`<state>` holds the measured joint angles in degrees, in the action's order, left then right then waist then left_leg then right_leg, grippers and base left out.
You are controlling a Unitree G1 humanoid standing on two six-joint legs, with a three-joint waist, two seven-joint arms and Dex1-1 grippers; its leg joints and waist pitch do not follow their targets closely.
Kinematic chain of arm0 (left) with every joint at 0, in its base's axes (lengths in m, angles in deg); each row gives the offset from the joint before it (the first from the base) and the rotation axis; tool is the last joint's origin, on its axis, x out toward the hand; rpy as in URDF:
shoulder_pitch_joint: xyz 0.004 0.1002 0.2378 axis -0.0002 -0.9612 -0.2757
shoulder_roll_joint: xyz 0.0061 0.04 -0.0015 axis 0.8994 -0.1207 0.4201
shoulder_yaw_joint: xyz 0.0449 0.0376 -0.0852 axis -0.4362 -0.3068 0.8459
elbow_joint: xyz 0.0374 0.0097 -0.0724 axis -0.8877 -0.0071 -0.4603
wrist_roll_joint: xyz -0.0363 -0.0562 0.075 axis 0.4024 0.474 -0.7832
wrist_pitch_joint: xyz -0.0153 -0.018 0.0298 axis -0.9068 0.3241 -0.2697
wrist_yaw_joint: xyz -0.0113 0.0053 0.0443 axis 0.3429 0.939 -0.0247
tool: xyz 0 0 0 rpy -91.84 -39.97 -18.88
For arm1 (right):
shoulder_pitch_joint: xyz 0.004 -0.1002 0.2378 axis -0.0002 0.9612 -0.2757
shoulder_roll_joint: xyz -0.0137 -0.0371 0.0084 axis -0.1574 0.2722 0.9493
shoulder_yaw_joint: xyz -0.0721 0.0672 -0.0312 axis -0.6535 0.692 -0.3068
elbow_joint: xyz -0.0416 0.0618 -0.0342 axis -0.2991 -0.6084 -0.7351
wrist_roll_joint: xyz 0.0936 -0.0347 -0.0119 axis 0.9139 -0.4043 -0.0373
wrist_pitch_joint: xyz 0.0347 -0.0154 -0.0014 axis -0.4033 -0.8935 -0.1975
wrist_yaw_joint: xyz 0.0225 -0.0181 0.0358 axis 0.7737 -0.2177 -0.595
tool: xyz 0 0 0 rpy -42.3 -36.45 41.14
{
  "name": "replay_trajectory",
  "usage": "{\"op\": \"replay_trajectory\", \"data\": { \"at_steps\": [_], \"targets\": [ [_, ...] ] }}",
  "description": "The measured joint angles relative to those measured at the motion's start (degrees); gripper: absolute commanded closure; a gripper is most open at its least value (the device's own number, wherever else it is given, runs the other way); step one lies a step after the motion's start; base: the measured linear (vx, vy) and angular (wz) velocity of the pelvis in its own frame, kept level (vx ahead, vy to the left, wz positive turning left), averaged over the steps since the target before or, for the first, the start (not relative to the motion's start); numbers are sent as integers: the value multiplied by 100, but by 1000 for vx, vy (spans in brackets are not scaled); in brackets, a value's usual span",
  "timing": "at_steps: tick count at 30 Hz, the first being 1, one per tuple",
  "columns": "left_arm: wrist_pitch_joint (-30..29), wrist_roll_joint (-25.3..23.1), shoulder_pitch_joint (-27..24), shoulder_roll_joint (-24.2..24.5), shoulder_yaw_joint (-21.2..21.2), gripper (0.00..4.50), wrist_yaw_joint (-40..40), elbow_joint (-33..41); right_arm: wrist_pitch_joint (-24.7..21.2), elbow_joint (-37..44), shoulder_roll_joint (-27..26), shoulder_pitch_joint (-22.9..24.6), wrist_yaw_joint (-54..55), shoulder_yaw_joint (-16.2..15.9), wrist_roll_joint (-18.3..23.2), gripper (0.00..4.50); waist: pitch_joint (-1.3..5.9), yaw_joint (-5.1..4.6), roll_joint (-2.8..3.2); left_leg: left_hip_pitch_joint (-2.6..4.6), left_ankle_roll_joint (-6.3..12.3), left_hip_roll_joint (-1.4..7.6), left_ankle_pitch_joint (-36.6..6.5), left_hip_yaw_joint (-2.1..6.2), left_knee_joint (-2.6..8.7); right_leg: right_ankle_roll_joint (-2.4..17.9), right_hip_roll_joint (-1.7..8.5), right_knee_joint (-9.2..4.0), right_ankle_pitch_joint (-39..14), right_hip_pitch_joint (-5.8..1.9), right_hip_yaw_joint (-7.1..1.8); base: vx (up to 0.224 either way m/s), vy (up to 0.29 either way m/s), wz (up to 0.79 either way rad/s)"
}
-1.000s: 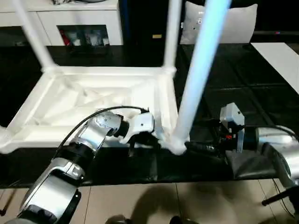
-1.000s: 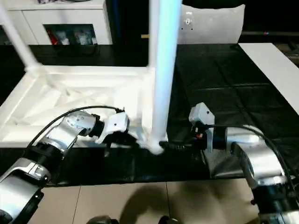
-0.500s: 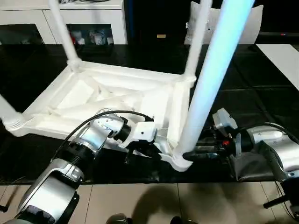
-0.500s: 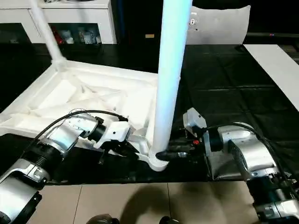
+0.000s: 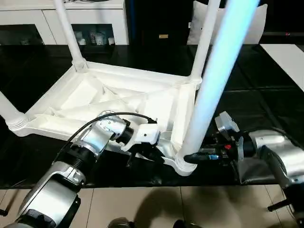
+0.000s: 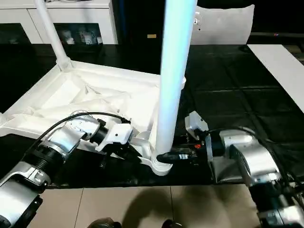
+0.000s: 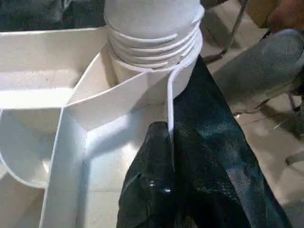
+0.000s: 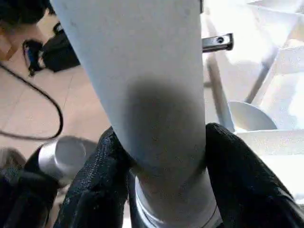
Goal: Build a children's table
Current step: Rotate leg to tighten
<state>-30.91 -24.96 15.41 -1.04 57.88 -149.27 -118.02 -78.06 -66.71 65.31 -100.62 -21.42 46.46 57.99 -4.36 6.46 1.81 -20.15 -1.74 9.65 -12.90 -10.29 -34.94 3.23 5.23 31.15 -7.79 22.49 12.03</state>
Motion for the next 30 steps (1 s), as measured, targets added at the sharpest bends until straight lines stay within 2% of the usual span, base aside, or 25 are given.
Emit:
{"op": "replay_trajectory", "data": {
  "at_steps": [2, 4, 5, 7, 8, 10, 13, 18, 19, 21, 24, 25, 30],
  "targets": [
    [-312, 6, 5, -21, 128, 450, 141, -2, -207, 194, -209, 62, 518, 94, -10, 249, 0, -32, 0, 9, -9, 1, 4, -1, 0, 5, -2, 2, 4, -4, 0, 0, 0, 0],
    [-613, -64, 32, -18, 225, 450, 441, -16, -345, 242, -484, 64, 1121, 169, -147, 249, 0, -132, 1, 13, -24, 0, 11, -1, 1, 6, -3, 3, 8, -5, 0, 0, 0, 0],
    [-658, -79, 36, -26, 240, 450, 499, -16, -371, 250, -533, 62, 1214, 188, -173, 249, 0, -148, 1, 13, -26, 0, 10, -1, 1, 5, -3, 2, 8, -5, 0, 0, 0, 0],
    [-1019, -167, 112, -112, 352, 450, 970, -73, -552, 269, -912, 2, 2048, 357, -364, 250, -2, -321, -3, 15, -51, 0, -3, 0, 1, 4, -4, -10, 9, -13, 4, 0, 0, 0],
    [-1127, -181, 135, -159, 373, 450, 1097, -79, -611, 283, -987, -20, 2260, 400, -415, 251, -2, -368, -3, 12, -53, 0, -5, -1, 1, 2, -4, -14, 9, -14, 4, 0, 0, 0],
    [-1539, -266, 210, -400, 508, 450, 1709, -171, -929, 340, -1483, -91, 3237, 615, -698, 251, 0, -482, -6, 10, -51, 0, -6, 1, 3, 2, -5, -17, 10, -22, 3, 0, 0, 0],
    [-2003, -372, 257, -775, 681, 450, 2516, -178, -1265, 365, -2038, -296, 4506, 789, -1029, 252, 4, -574, 0, 7, -57, -1, -15, 1, 10, 3, -5, -17, 9, -22, 4, 0, 0, 0],
    [-2383, -416, 265, -1339, 872, 450, 3503, -174, -1282, 335, -2599, -435, 5823, 962, -1430, 252, 10, -552, 9, 3, -28, -3, -1, 1, 37, 3, -6, -21, -8, -14, 5, 0, 0, 0],
    [-2394, -425, 262, -1413, 873, 450, 3637, -174, -1233, 332, -2649, -435, 5955, 964, -1525, 218, 10, -529, 10, 3, -27, -3, -1, 1, 38, 3, -6, -21, -9, -11, 4, 0, 0, 0],
    [-2392, -433, 258, -1474, 869, 450, 3785, -173, -1130, 319, -2702, -420, 6061, 964, -1614, 184, 10, -489, 11, 4, -26, -3, -1, 1, 38, 4, -6, -20, -8, -5, 4, 0, 0, 0],
    [-2374, -460, 232, -1478, 832, 450, 3799, -115, -987, 356, -2678, -318, 5998, 964, -1602, 176, 10, -460, 10, 6, -26, -3, 1, 0, 36, 6, -5, -19, -6, 2, 3, 0, 0, 0],
    [-2350, -461, 208, -1461, 825, 450, 3751, -76, -962, 393, -2597, -273, 5865, 963, -1557, 151, 10, -451, 11, 6, -26, -3, 0, 0, 36, 6, -5, -19, -6, 7, 3, 0, 0, 0],
    [-2190, -428, 159, -1315, 762, 450, 3466, 46, -878, 466, -2143, -196, 5170, 911, -1343, 117, 10, -435, 10, -33, -24, -3, 1, -1, 33, 12, -5, 5, -9, 59, -2, 0, 0, 0]
  ]
}}
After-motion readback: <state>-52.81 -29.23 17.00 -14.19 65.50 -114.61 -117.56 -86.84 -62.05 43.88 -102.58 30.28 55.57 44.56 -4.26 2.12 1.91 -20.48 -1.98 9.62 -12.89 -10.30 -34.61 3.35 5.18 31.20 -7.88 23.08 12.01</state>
